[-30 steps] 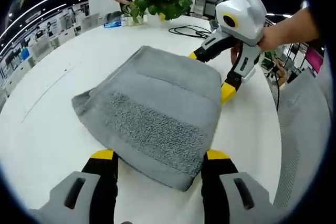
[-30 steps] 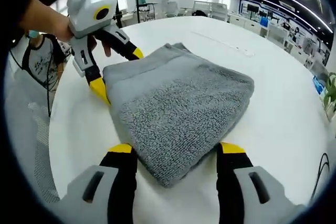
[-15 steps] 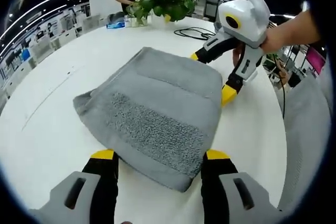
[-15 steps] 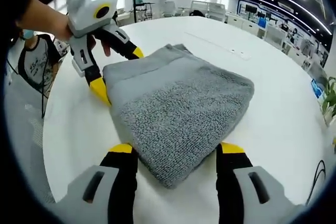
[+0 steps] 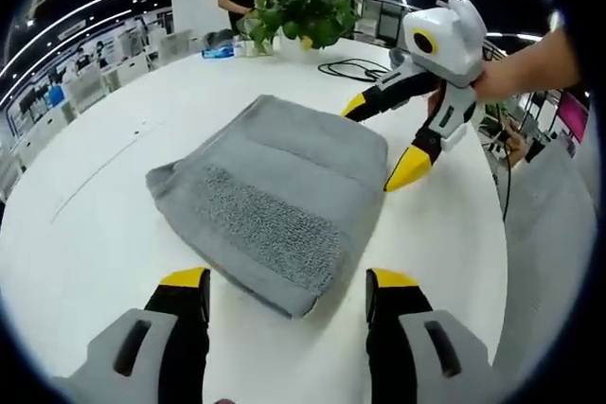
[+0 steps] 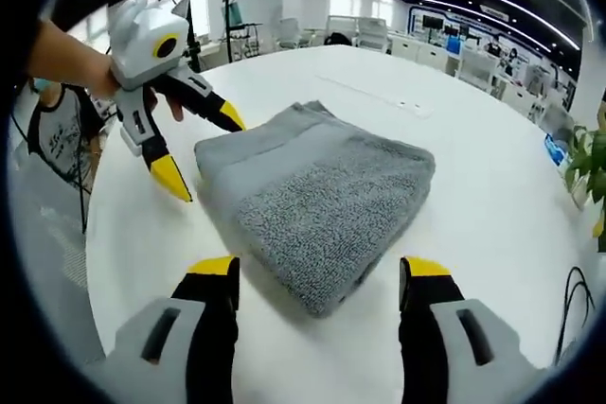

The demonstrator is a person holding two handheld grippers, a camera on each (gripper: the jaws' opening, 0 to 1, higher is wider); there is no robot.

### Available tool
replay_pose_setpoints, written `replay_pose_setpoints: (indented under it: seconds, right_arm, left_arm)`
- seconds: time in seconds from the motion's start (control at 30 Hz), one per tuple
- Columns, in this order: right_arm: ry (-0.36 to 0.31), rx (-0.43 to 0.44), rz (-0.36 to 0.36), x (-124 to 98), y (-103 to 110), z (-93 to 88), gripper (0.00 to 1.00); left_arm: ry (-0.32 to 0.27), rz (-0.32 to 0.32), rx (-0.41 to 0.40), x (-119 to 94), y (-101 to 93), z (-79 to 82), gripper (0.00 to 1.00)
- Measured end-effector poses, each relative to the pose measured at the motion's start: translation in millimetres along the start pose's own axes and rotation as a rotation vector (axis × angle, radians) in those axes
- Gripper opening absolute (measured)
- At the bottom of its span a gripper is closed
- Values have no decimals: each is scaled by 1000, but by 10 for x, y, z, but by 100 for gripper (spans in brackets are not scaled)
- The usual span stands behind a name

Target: Fold the towel on the table until its edges align and the towel forms a compact rectangular stack.

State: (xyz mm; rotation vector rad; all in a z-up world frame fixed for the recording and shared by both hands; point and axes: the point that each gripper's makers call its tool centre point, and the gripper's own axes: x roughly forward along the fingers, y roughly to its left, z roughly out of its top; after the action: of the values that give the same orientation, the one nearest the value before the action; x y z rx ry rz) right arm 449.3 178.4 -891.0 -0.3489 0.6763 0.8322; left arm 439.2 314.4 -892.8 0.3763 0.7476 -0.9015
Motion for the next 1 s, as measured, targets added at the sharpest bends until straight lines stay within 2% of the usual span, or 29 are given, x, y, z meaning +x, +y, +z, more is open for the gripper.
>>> replay_pose_setpoints:
  seconds: [0.17, 0.57, 0.87, 1.0]
  right_arm:
    - [-23, 4, 13, -132, 119, 57, 81]
    - [-72, 9, -26, -389, 247, 230, 86]
    - [-99, 20, -30, -563, 401, 217, 87]
    - [-130, 20, -34, -671, 499, 237, 87]
  left_arm:
    - [-11, 17, -5, -121, -60, 6, 70]
    - [-36, 67, -4, -440, -170, 61, 76]
    - [-66, 107, -30, -656, -304, 67, 78]
    - [-69, 131, -18, -738, -376, 33, 78]
